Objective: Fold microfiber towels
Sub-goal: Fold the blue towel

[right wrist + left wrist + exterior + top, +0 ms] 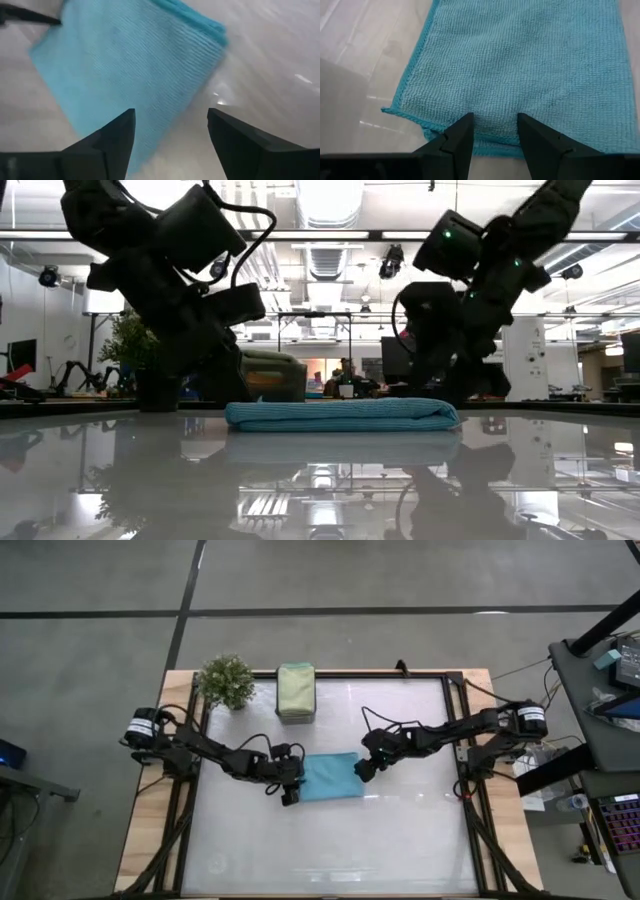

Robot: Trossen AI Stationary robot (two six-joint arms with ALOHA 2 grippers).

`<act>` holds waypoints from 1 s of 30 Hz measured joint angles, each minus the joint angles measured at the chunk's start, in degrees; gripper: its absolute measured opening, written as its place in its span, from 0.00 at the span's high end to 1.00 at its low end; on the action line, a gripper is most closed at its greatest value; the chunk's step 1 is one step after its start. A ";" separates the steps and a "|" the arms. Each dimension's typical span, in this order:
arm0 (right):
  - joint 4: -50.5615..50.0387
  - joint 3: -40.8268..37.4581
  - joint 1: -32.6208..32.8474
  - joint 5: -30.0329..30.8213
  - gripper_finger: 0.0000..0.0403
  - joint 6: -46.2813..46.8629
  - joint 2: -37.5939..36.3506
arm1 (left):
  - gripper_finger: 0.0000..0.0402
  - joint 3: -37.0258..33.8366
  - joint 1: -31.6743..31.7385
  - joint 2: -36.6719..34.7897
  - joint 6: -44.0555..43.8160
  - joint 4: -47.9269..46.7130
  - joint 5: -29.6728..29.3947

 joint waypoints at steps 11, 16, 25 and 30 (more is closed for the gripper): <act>20.64 -3.48 0.42 -0.12 0.52 0.65 7.66 | 0.66 -0.09 0.00 0.12 0.13 0.13 0.00; 20.37 -3.39 0.42 -0.09 0.73 0.79 7.16 | 0.66 -0.09 0.00 0.09 0.17 0.06 0.00; 12.49 -2.90 -0.73 -0.14 0.97 -0.30 1.48 | 0.66 -0.20 -0.02 -3.15 1.62 -0.24 0.07; -2.87 1.98 -2.95 0.29 0.98 -4.41 -2.14 | 0.66 -0.90 -0.02 -3.68 1.86 0.14 0.13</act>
